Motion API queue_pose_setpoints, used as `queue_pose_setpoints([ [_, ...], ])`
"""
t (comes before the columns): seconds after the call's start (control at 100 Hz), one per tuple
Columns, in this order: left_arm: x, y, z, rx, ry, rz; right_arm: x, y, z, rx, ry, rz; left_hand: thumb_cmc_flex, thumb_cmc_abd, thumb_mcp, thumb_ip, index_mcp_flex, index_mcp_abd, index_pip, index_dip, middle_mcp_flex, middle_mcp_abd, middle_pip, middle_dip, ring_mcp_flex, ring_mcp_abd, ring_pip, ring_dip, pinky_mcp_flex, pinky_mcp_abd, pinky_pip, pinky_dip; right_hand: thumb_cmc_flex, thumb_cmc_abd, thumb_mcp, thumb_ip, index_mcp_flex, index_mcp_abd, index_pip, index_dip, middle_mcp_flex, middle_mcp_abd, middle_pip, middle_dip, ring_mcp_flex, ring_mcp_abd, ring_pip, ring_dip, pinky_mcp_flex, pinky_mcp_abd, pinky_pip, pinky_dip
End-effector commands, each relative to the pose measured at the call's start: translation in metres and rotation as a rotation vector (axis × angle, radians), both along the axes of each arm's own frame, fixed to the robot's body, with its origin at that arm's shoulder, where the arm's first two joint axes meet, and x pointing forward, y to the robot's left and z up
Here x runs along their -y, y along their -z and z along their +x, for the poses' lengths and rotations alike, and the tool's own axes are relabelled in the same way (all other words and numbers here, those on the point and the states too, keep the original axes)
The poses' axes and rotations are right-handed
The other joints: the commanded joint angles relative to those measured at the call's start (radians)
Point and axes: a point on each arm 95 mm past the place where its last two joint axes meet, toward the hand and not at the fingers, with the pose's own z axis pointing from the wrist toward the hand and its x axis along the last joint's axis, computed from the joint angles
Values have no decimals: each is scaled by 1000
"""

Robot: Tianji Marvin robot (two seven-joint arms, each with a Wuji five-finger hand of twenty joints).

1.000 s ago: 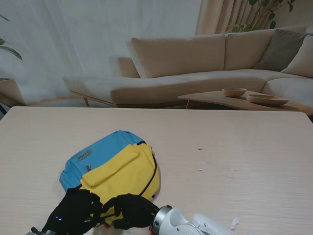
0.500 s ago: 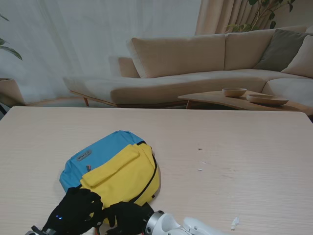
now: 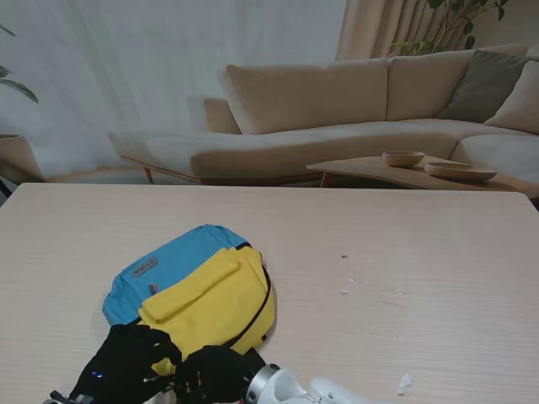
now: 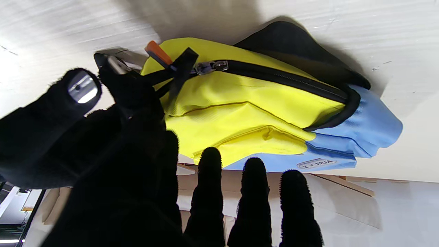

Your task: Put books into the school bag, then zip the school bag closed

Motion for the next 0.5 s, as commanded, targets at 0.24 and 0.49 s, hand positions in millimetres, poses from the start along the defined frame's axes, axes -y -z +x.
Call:
queue_pose_setpoints([
  [0.24,-17,17,-3,41,-65,57,5,-4,-3,6,-25,-1,-88,8,114,26,-173,-151,-138,-140,-110,-52,-115,-96,-55,-25,-150,-92,-22,2,-166,-42,14,1,-25,-26,44,-55,52,21,38,27,-8,-7,35,5,16,4,7,10,55,21],
  [0.49,-32,46,17,64,-77,46,14,-2,0,5,-16,-9,-134,-21,154,15,-290,-246,-134,-172,-216,-95,-173,-151,-115,-67,-241,-141,-27,-31,-328,-55,19,-1,-23,-22,44,-52,51,23,40,29,-13,-12,36,6,7,-1,3,10,52,20],
])
